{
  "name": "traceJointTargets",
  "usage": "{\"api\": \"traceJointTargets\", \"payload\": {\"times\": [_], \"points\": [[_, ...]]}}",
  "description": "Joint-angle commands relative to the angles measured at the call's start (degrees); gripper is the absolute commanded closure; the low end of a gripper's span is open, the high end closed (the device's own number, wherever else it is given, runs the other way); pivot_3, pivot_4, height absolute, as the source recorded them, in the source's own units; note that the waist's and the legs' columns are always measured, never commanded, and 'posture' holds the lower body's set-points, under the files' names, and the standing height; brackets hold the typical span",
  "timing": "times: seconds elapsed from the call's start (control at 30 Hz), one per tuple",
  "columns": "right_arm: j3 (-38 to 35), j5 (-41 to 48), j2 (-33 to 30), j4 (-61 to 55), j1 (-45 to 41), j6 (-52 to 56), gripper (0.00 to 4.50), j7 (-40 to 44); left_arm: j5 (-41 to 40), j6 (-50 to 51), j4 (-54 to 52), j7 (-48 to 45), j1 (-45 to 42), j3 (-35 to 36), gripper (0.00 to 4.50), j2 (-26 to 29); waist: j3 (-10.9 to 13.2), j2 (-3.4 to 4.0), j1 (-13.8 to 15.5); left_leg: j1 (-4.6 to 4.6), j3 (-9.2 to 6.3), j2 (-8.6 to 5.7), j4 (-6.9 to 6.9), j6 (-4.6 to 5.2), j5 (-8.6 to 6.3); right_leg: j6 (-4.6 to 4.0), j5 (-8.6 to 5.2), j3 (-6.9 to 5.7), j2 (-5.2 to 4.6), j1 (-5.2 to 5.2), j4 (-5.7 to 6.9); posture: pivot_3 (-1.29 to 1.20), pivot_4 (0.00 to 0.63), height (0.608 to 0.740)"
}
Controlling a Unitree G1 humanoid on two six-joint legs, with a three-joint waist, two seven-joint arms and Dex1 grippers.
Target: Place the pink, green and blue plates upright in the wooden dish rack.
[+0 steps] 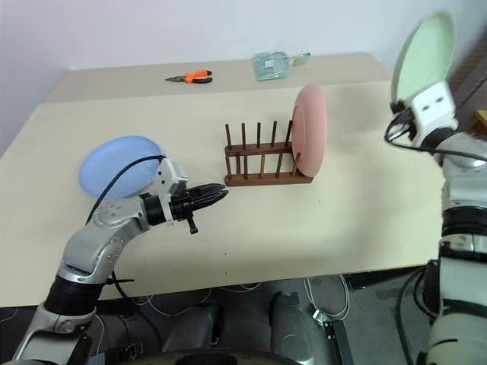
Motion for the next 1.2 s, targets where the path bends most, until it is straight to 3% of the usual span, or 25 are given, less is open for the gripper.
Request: {"api": "traceJointTargets", "payload": {"times": [0.03,0.13,0.33,0.5,0.73,1.2], "points": [[-7.9,21.5,-1.0,-23.0,-0.1,18.9,4.47,2.8,-0.6,-0.3,-1.1,-0.8,0.6,1.0,3.91,1.2,0.0,0.00,0.2,0.01,-0.01,0.00,0.01,0.00,0.00,-0.01,-0.01,0.00,0.01,0.00,0.01,0.00,0.150,0.740],[-10.2,44.3,0.4,-37.5,-2.0,34.1,4.47,2.0,0.2,-1.2,0.8,-1.9,0.3,0.6,3.91,2.2,0.0,0.01,0.5,-0.01,-0.04,0.01,0.02,0.01,-0.01,-0.18,-0.10,-0.01,0.01,0.00,0.00,0.00,0.150,0.740],[-4.8,66.4,7.2,-45.0,-4.1,45.8,4.47,-5.8,-0.5,-1.5,2.0,-2.6,-0.4,1.6,3.91,2.8,-0.1,-0.21,0.9,-0.10,-0.08,0.03,0.12,0.01,-0.01,-0.20,-0.13,-0.07,-0.01,0.01,-0.08,0.00,0.150,0.740],[2.5,57.5,11.1,-40.1,-3.3,47.7,4.47,-6.6,-0.4,-1.6,1.1,-2.9,0.6,1.4,3.91,3.1,-0.1,-0.20,0.9,-0.15,-0.07,0.00,0.10,0.01,-0.01,-0.21,-0.12,-0.07,-0.03,-0.09,-0.04,0.00,0.150,0.740],[2.5,50.5,10.8,-31.1,-2.4,47.0,4.47,-0.7,-0.4,-1.5,-0.8,-1.7,2.7,1.9,3.91,3.1,-0.1,-0.20,0.7,-0.18,-0.05,-0.01,0.06,0.01,-0.01,-0.20,-0.11,-0.07,-0.02,-0.12,-0.06,0.00,0.150,0.740],[5.7,34.9,8.6,-25.4,0.8,44.7,4.47,11.0,0.2,-2.0,0.2,-1.5,1.4,0.7,3.91,2.5,-0.1,-0.19,0.7,-0.16,-0.03,0.00,0.06,0.01,-0.01,-0.18,-0.10,-0.07,-0.01,-0.12,-0.04,0.00,0.150,0.740]]}}
